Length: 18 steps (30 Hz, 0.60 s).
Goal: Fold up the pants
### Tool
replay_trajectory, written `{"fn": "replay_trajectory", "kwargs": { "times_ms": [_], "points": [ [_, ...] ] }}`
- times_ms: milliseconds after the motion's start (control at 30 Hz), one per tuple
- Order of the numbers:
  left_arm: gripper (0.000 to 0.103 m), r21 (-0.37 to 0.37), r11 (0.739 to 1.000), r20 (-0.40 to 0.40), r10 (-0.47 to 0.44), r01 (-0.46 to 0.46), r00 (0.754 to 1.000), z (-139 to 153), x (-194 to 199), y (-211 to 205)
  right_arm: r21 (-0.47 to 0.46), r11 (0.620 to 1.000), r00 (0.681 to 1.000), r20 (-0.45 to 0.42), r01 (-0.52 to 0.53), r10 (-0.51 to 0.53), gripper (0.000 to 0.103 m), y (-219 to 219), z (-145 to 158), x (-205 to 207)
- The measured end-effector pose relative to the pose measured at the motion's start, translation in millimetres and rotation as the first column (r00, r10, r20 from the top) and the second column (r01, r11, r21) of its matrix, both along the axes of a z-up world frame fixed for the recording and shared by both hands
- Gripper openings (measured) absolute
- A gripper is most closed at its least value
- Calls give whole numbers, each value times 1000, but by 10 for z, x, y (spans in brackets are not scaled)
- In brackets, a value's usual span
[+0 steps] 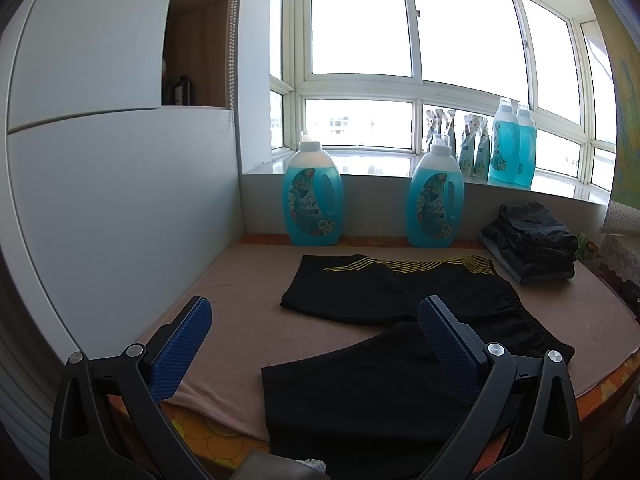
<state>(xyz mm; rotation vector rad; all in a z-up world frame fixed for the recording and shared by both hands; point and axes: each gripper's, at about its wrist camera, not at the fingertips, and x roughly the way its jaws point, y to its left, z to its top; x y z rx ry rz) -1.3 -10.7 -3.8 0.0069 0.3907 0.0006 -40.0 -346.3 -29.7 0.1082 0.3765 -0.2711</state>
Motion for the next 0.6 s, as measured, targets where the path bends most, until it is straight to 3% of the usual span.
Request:
{"fn": "replay_trajectory", "kwargs": {
  "times_ms": [600],
  "points": [
    [103,0,1000,-6,-5,5,1000,-15,18,1,2,1000,1000,-3,0,0,103,0,-14,4]
  ]
}}
